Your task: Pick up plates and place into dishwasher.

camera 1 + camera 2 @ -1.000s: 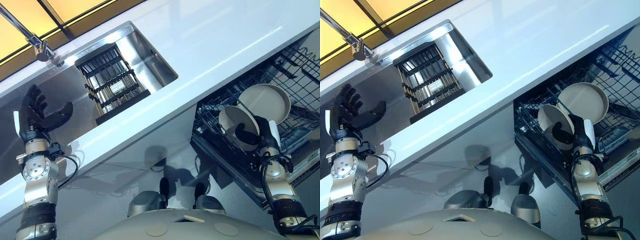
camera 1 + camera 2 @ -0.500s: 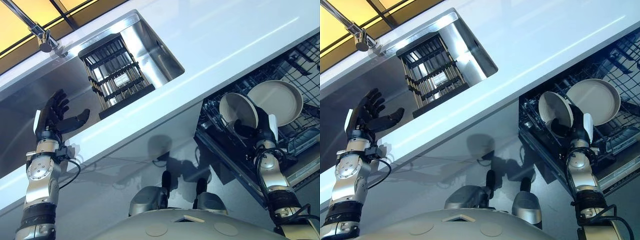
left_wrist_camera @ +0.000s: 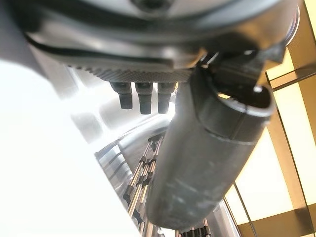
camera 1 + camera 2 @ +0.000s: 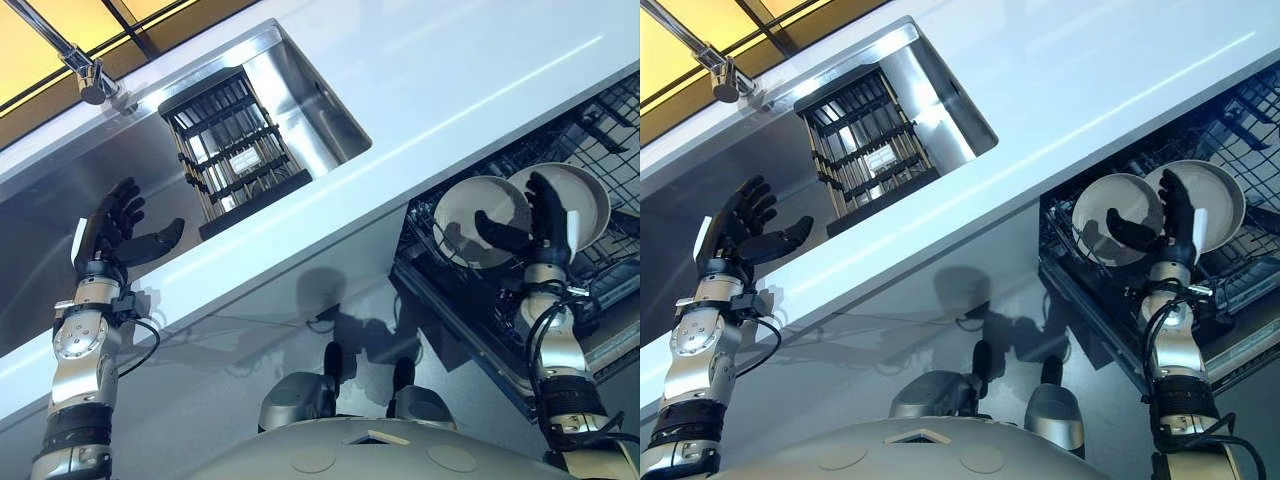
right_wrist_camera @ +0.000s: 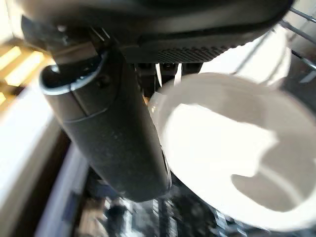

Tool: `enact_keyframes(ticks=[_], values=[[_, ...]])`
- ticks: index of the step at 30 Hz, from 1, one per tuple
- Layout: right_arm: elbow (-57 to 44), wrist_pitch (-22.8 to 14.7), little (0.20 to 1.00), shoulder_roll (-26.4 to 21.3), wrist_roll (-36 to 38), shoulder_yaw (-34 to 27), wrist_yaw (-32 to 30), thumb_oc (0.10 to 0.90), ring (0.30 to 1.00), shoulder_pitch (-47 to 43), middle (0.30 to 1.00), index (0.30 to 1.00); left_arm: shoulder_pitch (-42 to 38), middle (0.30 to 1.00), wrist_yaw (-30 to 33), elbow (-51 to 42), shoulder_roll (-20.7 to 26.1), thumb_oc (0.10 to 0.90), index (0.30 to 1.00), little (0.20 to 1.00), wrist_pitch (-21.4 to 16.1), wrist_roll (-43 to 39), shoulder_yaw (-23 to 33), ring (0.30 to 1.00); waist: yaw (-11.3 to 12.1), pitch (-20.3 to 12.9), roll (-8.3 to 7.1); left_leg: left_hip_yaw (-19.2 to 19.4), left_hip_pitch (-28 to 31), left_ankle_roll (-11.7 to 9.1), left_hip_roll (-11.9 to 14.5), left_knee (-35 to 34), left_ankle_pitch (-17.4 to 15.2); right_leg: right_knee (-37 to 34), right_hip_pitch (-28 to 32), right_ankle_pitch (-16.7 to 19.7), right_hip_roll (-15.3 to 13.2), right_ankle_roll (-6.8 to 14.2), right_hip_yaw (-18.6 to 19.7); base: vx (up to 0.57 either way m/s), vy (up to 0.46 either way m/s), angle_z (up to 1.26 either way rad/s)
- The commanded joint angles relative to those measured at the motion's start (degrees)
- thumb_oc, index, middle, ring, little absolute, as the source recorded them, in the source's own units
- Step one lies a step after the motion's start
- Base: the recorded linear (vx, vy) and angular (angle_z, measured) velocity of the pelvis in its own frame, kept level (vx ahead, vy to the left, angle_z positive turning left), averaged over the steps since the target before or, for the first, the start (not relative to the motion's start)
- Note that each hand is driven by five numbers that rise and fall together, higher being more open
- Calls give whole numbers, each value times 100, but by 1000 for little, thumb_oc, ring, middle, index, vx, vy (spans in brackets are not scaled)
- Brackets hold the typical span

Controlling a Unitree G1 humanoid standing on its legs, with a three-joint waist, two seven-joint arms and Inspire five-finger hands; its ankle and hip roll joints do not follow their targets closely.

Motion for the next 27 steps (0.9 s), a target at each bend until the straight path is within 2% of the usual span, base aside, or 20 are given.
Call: enact_keyframes(ticks=[1, 7, 11, 16, 21, 27], values=[[-877, -958, 900, 50, 350, -471, 48, 800, 900, -37, 900, 900, 50, 900, 132, 15, 344, 800, 900, 900, -404, 14, 342, 900, -214, -576, -416, 237, -44, 3, -144, 497, -757, 1255, -490, -1046, 113, -7, 72, -28, -6, -10], [-822, -1177, 900, 176, 1012, -754, 210, 800, 900, 44, 900, 900, -55, 900, 128, 103, 355, 800, 900, 900, -470, -74, 342, 900, -351, -664, -506, 446, 52, 55, -153, 414, -816, 1053, -403, -946, 149, 76, 181, -31, 10, -23], [-468, -1135, 900, 215, 1470, -864, 319, 800, 900, 38, 900, 900, -174, 900, 75, 271, 397, 800, 900, 900, -536, -174, 285, 900, -399, -714, -528, 552, 106, 88, -165, 387, -860, 939, -348, -882, 152, 119, 239, -13, 16, -18], [34, -1056, 900, 201, 1774, -939, 410, 800, 900, 31, 900, 900, -331, 900, 52, 342, 533, 800, 900, 900, -437, -223, 188, 900, -432, -746, -547, 669, 170, 134, -186, 406, -928, 840, -272, -817, 140, 177, 302, 8, 1, -14], [517, -951, 900, 92, 1882, -845, 501, 800, 900, -71, 900, 900, -516, 900, 142, 449, 649, 800, 900, 900, -437, -273, 45, 900, -420, -711, -510, 702, 193, 179, -217, 426, -969, 890, -280, -820, 96, 207, 282, 19, -14, -5], [1351, -918, 900, -250, 2282, -724, 656, 800, 900, -364, 900, 900, -799, 900, 555, 606, 728, 800, 900, 900, -638, -354, -212, 900, -387, -561, -385, 679, 56, 197, -247, 670, -1048, 1202, -467, -894, -20, 192, 252, 23, -14, -2]])
